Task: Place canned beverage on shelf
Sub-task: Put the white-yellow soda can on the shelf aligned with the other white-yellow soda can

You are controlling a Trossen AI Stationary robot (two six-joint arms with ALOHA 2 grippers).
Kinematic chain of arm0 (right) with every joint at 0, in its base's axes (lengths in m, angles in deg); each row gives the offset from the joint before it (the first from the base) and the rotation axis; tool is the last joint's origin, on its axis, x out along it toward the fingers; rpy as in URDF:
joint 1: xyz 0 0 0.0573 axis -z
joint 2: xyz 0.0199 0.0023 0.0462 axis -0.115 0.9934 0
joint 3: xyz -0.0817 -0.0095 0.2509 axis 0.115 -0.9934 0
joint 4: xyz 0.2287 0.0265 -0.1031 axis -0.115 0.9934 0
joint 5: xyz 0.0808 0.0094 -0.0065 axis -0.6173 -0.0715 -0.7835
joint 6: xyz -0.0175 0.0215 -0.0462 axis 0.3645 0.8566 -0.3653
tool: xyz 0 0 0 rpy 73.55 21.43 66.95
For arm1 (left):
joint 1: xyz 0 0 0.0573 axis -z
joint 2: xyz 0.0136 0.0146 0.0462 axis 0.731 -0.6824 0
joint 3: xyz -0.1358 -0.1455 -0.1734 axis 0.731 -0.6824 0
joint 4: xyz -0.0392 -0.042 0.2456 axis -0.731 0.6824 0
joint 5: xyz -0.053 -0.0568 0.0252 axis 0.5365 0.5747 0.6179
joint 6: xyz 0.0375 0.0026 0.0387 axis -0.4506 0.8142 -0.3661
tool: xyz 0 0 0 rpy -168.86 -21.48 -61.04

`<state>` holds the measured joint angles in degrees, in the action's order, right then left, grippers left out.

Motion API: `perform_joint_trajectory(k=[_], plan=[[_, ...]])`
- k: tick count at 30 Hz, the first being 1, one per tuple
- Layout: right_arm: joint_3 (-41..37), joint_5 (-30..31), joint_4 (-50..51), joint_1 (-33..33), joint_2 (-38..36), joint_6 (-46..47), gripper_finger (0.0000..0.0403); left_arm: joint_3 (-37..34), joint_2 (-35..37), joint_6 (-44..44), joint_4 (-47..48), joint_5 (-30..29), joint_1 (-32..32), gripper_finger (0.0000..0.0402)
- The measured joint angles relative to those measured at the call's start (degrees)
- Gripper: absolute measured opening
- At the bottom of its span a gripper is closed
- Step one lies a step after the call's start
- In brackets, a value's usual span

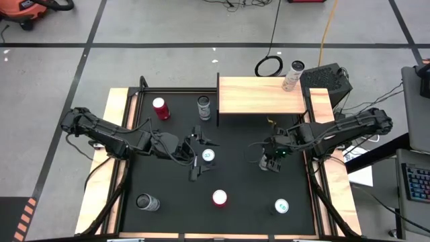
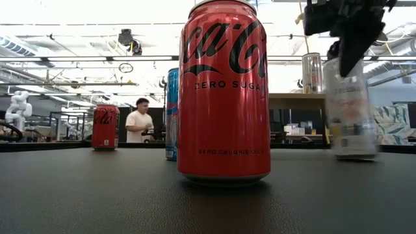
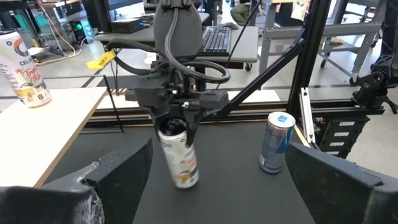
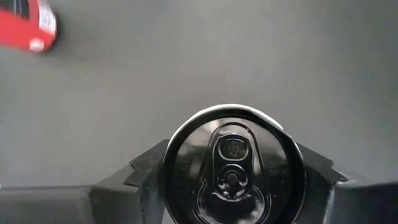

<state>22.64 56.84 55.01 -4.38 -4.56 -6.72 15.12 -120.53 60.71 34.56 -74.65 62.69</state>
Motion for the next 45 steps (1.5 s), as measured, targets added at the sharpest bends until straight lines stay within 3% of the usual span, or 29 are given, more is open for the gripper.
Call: perform_joint_trajectory(k=[5,15,30,45], plan=[[6.6,1.5,6.0,0.0,0.0,-1.5,0.0223,0.0,0.0,0.0,-0.6,0.0,0.0,0.0371],[19.2,12.0,21.2,0.4,-0.1,-1.8,0.0223,0.0,0.0,0.1,-1.0,0.0,0.0,0.0371],[28.8,14.0,32.4,7.3,-1.7,-2.2,0.0223,0.0,0.0,0.2,-0.9,0.0,0.0,0.0371],[32.2,15.4,33.2,19.9,-7.0,-11.6,0.0224,0.0,0.0,0.0,-0.9,0.0,0.0,0.0371]])
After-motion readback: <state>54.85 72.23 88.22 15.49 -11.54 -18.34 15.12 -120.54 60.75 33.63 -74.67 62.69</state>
